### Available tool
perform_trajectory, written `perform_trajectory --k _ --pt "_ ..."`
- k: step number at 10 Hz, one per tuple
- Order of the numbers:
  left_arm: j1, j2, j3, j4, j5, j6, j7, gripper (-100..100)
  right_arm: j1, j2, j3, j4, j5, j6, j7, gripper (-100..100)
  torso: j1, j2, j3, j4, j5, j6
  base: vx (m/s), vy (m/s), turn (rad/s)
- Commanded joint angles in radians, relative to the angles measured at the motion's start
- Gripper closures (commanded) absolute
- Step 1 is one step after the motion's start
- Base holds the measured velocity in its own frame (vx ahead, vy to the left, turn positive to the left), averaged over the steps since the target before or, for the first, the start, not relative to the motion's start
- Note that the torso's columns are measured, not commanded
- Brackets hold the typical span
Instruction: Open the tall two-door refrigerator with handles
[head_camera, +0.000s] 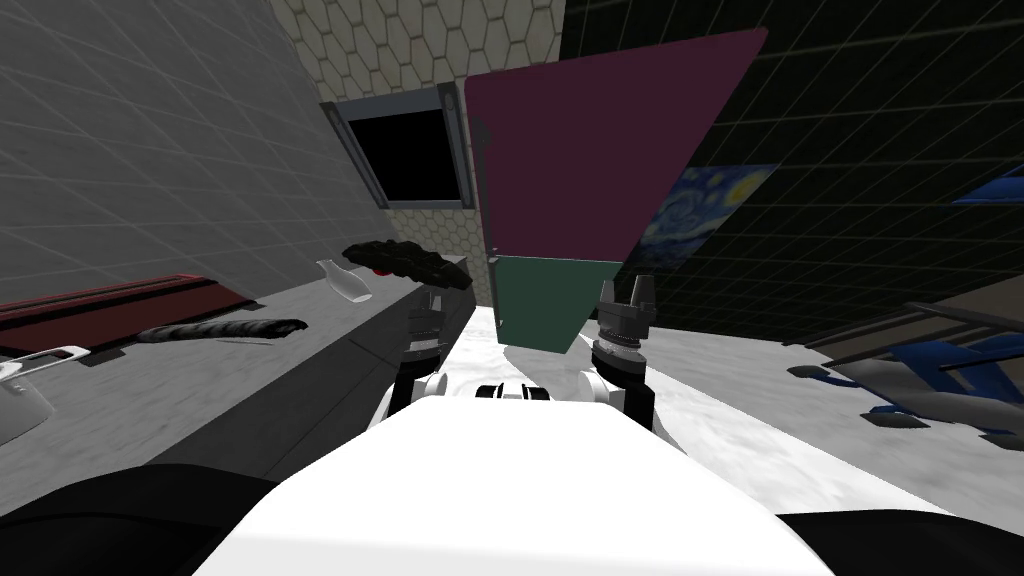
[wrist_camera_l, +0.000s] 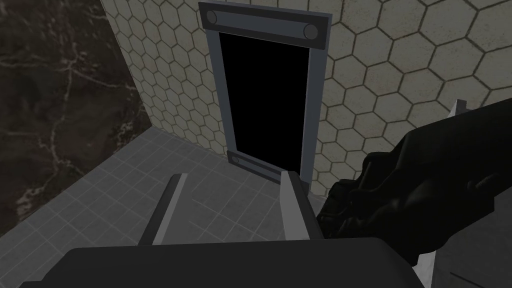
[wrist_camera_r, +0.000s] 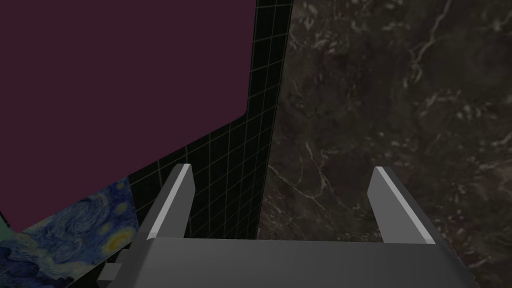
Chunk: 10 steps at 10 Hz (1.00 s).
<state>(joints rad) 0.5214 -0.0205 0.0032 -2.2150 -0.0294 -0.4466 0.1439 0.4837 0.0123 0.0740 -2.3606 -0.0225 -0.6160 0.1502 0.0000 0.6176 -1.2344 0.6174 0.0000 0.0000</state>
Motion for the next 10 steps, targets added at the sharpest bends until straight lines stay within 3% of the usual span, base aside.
perform_trajectory --k 1,3,4,10 --pt "0.000 0.000 0.000 0.000 0.000 0.000 0.000 0 -0.007 -0.042 -0.006 0.007 0.008 -0.002 0.007 -100 0.000 0.074 -0.148 0.074 0.000 0.000 0.017 0.011 0.016" --pt "0.000 0.000 0.000 0.000 0.000 0.000 0.000 0 -0.025 -0.104 -0.019 0.022 0.026 -0.006 0.022 -100 0.001 0.116 -0.237 0.116 0.000 0.000 0.034 0.032 0.023" --pt "0.000 0.000 0.000 0.000 0.000 0.000 0.000 0 -0.025 -0.115 -0.019 0.022 0.026 -0.006 0.022 -100 0.001 0.118 -0.242 0.119 0.000 0.000 0.035 0.028 0.007" --pt "0.000 0.000 0.000 0.000 0.000 0.000 0.000 0 -0.085 -0.294 -0.066 0.073 0.089 -0.022 0.076 -100 0.000 0.121 -0.241 0.121 0.000 0.000 0.043 0.036 0.023"
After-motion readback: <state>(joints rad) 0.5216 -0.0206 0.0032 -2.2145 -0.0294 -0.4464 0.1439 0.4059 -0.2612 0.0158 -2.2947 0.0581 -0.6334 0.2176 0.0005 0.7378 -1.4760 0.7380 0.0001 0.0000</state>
